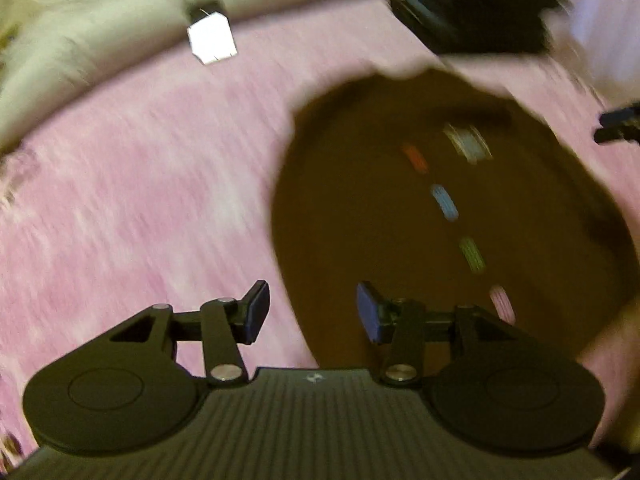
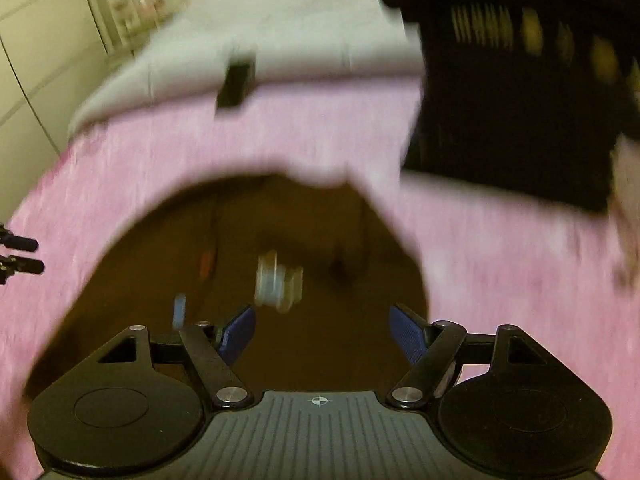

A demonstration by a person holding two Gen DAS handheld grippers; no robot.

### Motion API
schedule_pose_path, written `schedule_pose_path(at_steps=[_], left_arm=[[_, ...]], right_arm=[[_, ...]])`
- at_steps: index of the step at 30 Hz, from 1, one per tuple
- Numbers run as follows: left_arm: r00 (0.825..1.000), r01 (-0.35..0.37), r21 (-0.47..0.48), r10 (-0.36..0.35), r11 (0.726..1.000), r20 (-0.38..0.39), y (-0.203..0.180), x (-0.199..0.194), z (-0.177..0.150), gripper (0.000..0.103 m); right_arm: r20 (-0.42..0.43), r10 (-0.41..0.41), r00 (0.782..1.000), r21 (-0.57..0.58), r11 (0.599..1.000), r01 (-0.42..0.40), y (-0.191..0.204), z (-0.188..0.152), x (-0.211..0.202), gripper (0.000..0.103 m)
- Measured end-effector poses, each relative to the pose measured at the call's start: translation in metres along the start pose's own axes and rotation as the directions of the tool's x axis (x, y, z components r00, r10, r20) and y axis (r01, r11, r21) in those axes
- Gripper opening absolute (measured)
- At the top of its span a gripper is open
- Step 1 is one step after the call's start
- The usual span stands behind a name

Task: Fold clothes
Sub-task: 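Spread the cardigan flat on the bed and open both grippers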

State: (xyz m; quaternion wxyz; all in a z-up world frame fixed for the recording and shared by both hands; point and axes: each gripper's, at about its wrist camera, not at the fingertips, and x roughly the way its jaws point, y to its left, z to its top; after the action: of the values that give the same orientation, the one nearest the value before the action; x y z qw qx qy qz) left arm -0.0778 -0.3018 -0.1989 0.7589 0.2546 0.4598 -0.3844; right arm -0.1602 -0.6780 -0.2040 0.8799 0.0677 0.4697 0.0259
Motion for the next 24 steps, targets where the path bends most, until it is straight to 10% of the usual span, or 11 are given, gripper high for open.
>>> schedule_pose_path(at_steps=[8, 15, 18, 24], left_arm=[[0.991, 0.127, 0.522, -0.134, 0.843, -0.025, -0.112, -0.02, -0.106, 0.055], [0.982, 0.177, 0.438, -0.187, 0.881, -0.022, -0.127, 0.008, -0.074, 0.054], [0.976, 0.213, 0.416, -0.208, 0.884, -0.059, -0.137, 0.028, -0.061, 0.047], [0.949, 0.305, 0.449, -0.307, 0.84, -0.07, -0.165, 0.021, -0.041, 0.038]], right_arm=[[-0.199, -0.051, 0.979, -0.043, 0.998, 0.043, 0.039, -0.117, -0.019, 0.077], [-0.201, -0.099, 0.975, 0.064, 0.991, 0.114, 0.033, -0.132, -0.006, 0.075], [-0.237, -0.133, 0.962, 0.088, 0.984, 0.158, 0.028, -0.129, 0.008, 0.018], [-0.179, -0.207, 0.962, 0.175, 0.955, 0.238, -0.001, -0.124, -0.039, 0.004]])
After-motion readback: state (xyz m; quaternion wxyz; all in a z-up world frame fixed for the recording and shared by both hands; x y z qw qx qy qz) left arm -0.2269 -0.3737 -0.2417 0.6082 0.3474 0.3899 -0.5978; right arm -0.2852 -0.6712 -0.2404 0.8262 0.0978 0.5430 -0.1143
